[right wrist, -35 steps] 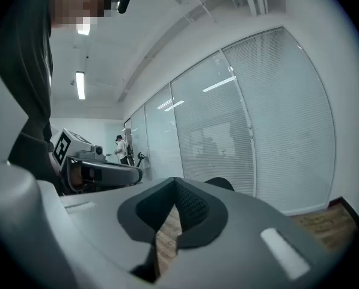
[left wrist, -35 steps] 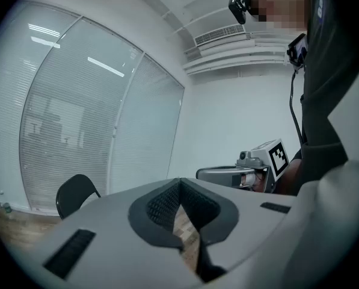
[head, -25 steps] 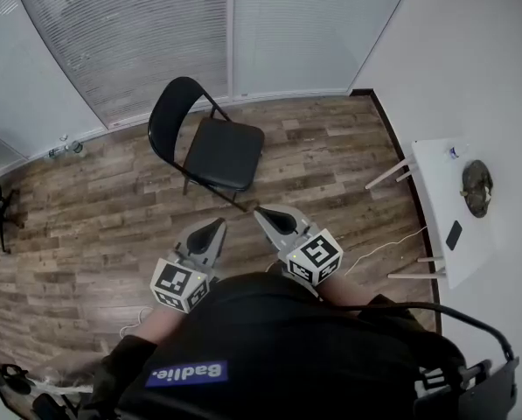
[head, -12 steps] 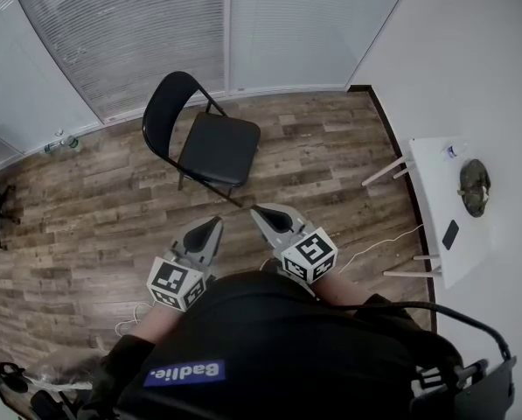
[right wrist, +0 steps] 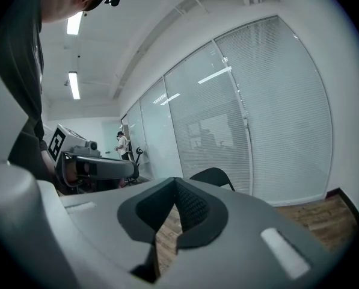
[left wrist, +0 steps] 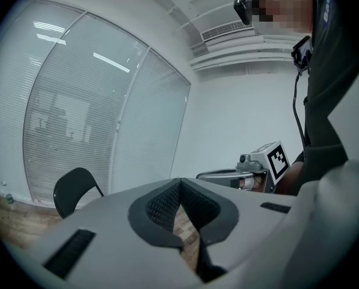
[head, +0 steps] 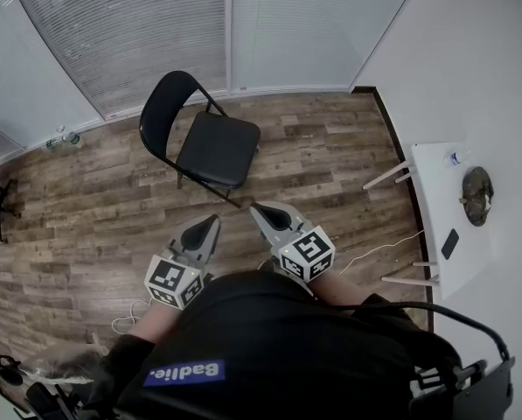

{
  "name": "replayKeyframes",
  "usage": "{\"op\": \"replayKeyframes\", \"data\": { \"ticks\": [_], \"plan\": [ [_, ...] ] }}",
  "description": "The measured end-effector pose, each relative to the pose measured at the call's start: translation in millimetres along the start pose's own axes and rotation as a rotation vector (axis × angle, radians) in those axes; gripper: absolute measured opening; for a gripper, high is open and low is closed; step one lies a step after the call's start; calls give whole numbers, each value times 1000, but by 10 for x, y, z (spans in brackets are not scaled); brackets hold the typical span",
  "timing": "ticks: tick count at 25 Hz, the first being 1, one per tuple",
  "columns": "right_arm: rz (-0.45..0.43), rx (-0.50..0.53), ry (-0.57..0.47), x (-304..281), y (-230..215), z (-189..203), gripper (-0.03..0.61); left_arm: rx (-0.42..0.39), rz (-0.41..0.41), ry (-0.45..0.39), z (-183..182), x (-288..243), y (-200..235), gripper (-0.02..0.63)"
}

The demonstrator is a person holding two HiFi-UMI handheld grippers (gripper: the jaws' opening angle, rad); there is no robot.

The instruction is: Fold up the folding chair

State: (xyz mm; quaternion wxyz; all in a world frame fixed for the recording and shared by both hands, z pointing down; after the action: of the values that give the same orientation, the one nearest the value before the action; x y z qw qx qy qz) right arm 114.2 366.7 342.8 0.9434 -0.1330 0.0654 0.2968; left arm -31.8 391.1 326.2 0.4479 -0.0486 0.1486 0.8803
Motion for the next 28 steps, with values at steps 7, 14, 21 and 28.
{"op": "replayKeyframes", "data": {
  "ticks": [7,14,21,28],
  "plan": [
    [-35,0,-18,140,-343,-11,2,7,-50,6,9,-323,-100,5],
    [-62,26,-21,227,-577,-22,2,13,-114,-4,13,-508,-162,5],
    [-50,18,-11,-17,-768,-62,2,16,-118,-5,-51,-619,125,5],
    [7,-2,18,-614,-919,-179,2,-4,-72,-3,-231,-787,817,5]
  ]
}}
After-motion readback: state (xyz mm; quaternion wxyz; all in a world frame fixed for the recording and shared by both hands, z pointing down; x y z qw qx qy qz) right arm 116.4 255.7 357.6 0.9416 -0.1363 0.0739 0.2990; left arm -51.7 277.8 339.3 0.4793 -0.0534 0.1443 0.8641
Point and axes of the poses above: the fingertips, and each gripper's own axes: x backward along the fingers, y to its left, z out of its underside, the point moved 5 cm from there along x, backward along the fingers, and after that the axes turned 5 degrees about -z, right-handed, at the moved point
